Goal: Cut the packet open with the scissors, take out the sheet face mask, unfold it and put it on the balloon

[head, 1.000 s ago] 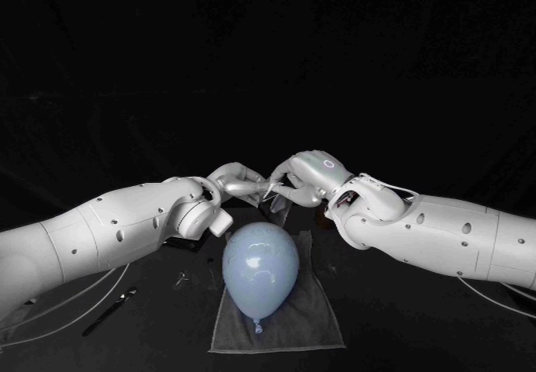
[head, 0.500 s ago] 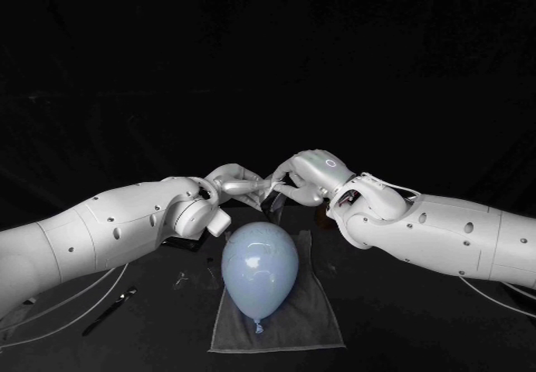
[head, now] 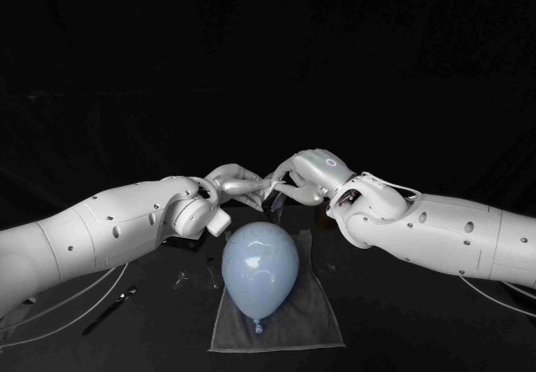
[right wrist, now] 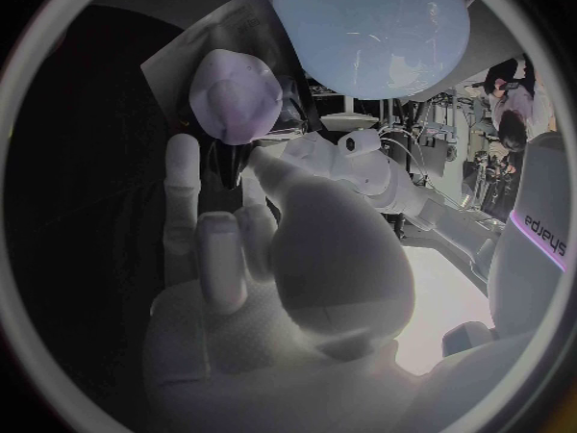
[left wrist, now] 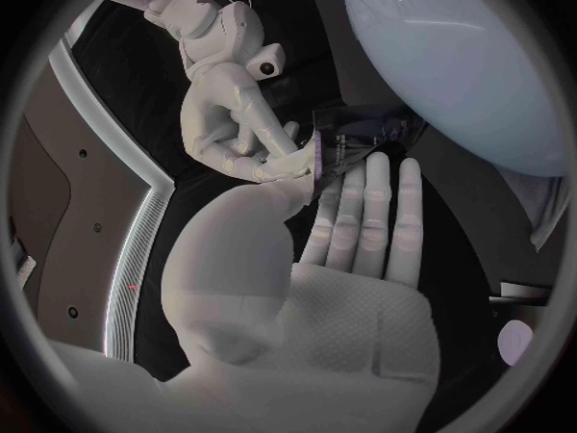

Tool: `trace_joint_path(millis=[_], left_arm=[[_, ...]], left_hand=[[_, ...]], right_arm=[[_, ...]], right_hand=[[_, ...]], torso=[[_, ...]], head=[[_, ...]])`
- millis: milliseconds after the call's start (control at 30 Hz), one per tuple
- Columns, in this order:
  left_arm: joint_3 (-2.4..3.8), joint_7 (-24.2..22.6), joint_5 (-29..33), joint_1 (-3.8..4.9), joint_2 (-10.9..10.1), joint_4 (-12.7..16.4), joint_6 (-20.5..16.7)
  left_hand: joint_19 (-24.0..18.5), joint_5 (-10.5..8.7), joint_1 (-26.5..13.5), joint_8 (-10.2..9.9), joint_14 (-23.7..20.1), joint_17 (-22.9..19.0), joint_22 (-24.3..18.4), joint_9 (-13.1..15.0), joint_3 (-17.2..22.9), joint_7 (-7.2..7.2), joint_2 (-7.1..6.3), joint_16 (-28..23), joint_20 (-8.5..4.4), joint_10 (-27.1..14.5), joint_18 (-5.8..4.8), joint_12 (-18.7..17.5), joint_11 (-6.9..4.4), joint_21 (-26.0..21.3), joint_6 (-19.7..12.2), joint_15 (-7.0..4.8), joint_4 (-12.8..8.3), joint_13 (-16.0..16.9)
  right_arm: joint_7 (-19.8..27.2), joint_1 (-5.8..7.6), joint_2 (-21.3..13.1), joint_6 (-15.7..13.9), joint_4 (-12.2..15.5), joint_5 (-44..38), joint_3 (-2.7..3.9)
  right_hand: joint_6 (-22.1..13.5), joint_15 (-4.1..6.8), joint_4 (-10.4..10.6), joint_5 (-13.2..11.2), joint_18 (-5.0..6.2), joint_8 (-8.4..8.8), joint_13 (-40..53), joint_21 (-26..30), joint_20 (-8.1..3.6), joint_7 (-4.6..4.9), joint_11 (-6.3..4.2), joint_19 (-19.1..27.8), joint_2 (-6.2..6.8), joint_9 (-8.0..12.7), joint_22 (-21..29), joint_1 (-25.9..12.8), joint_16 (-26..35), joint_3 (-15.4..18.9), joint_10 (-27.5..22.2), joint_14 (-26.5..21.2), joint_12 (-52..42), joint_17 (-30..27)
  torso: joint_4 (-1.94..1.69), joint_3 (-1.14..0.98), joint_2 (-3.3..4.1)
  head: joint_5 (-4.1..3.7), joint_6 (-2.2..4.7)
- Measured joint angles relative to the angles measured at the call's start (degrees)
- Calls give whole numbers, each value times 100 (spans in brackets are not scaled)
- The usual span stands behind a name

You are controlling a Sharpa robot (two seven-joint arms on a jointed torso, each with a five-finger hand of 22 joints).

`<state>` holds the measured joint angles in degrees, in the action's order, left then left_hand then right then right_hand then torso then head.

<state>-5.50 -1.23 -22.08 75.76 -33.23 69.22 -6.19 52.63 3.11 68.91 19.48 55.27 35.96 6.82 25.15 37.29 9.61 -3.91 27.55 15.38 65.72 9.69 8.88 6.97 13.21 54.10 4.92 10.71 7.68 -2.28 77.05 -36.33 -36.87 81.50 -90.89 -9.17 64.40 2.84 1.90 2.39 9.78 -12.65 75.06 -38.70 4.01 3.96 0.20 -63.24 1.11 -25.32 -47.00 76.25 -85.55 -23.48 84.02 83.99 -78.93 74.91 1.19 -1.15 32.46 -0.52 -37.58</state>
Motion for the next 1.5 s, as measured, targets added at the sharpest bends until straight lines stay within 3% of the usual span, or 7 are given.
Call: trace_joint_path(millis=[267, 500, 733, 933, 1100, 1367, 1500], left_arm=[[-2, 10, 58, -1, 1, -10, 0], [-2, 16, 95, -2, 0, -13, -5], [-3, 19, 110, -2, -3, -11, -12], [-3, 20, 118, -2, -5, -10, -40], [-4, 23, 127, -2, -8, -16, -128], [-6, 38, 138, -4, -16, -24, -306], [-6, 44, 159, -4, -22, -25, -358]], left_hand=[[42, 0, -95, -7, 0, 6, -49, -3, -236, -9, 253, 34, -2, 0, -2, 62, 0, -45, -9, 0, 412, 34], [45, -1, 24, -8, -20, 6, -69, -33, -283, -51, 381, 56, -3, -21, -3, 89, -21, -66, 33, -19, 470, 45], [115, -11, 616, -21, -20, -3, -92, -33, -95, -51, 242, 56, -34, -40, -5, 89, -40, -66, 33, -19, -126, 53], [137, -14, 749, 52, -13, -13, -92, 11, -118, -54, 138, 79, -52, -26, -8, 115, -54, -66, 35, -25, -300, 49], [239, -18, 908, 227, 99, -21, -86, 43, -315, -148, -22, 123, -90, 147, 24, 183, -144, -47, 130, -133, -499, 53], [323, -28, 1112, 494, 201, -64, -44, 43, -618, -185, -226, 123, -159, 249, 25, 217, -205, 38, 167, -174, -802, 65], [326, -47, 1463, 501, 220, -148, 50, 43, -639, -109, -194, 39, -230, 249, 24, 217, -206, 179, 160, -192, -1207, 65]], right_arm=[[-2, 1, -12, 30, 3, 1, 1], [-2, 2, -43, 58, 61, 2, 2], [-2, 2, -66, 73, 97, 3, 2], [-2, 2, -74, 91, 101, 3, 2], [-2, 2, -83, 107, 107, 4, 2], [0, 3, -118, 111, 166, 4, 4], [3, 3, -125, 111, 192, 5, 4]], right_hand=[[-3, 0, 0, 25, -4, 2, 0, 0, 0, -2, 1, 0, -14, -2, -3, 14, -22, 0, -1, 0, 0, 4], [2, -7, -1, 26, -6, 10, 0, 0, 0, 3, 1, 0, -14, -8, -4, 15, -22, 0, -1, -7, 0, 4], [9, -7, -1, 25, -8, 1, 0, 0, 0, 12, 1, 0, -12, -11, -4, 30, -22, 1, -2, -7, -22, 4], [7, -8, -1, 25, -9, -9, 0, 0, 0, 14, 2, 0, -11, -11, -3, 30, -22, 1, -3, -7, -22, -1], [0, -8, -1, 24, -10, -9, 0, 0, 0, 20, 11, 0, -11, -12, -1, 31, -22, 1, -11, -8, -22, -1], [1, -9, -1, 23, -13, -8, 0, 0, 0, 17, 3, 0, -4, -13, -6, 37, -21, 1, -4, -8, -22, 0], [10, -9, -1, 22, -13, -6, 0, 0, 0, 7, -3, 0, -4, -14, -6, 37, -21, 1, 3, -8, -22, 4]], torso=[[0, 1, -2], [1, 1, -2], [2, 1, 0], [2, -1, 0], [2, -1, 1], [1, -1, 2], [1, -1, 3]], head=[[4, 2], [5, 8], [6, 9], [7, 9], [3, 11], [4, 12], [5, 13]])
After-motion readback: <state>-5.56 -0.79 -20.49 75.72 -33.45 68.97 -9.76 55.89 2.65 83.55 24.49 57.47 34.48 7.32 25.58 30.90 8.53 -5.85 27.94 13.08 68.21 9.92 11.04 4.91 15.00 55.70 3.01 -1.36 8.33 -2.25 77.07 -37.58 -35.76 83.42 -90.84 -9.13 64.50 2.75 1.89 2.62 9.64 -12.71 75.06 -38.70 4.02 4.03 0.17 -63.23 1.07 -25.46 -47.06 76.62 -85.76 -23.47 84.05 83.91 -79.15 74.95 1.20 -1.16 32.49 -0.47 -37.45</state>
